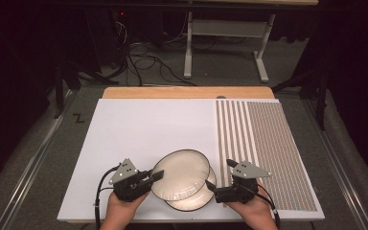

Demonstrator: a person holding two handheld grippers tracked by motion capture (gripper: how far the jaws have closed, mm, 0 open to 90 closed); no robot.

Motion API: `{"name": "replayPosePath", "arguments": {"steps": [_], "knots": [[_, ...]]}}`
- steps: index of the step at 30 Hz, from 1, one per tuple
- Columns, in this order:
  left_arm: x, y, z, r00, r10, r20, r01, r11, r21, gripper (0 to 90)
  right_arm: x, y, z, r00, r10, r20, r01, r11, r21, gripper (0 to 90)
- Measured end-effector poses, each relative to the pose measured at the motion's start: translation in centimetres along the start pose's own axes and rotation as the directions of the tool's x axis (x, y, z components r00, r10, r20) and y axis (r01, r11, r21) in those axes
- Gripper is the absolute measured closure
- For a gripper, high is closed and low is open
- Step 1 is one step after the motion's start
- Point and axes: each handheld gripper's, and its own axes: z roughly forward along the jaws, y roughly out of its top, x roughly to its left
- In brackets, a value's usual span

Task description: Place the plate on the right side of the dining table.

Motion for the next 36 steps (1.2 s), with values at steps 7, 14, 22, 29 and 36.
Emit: {"name": "replayPosePath", "arguments": {"steps": [7,14,22,29,36], "knots": [[-0.1,0.0,0.0,1.0,0.007,0.0,-0.007,1.0,0.0,78.8,0.3,0.8,1.4,0.9995,0.009,-0.031,-0.008,1.0,0.027,0.4],[0.0,0.1,0.0,0.9999,0.016,0.006,-0.016,0.9999,0.001,78.8,0.5,1.4,2.9,0.999,0.007,-0.044,-0.005,0.998,0.055,2.5],[0.0,0.0,0.0,0.9999,0.011,0.001,-0.011,0.9999,-0.003,78.8,-0.2,1.0,3.8,0.9941,0.068,-0.084,-0.065,0.997,0.034,12.2],[0.1,0.0,0.1,1.0,0.005,0.004,-0.005,1.0,-0.005,78.6,-0.1,0.4,4.2,0.9903,0.082,-0.112,-0.078,0.996,0.039,22.4],[0.3,-0.2,0.1,0.9999,-0.011,0.005,0.011,0.9999,-0.006,78.4,0.4,0.2,4.7,0.9903,0.072,-0.119,-0.065,0.996,0.058,31.3]]}}
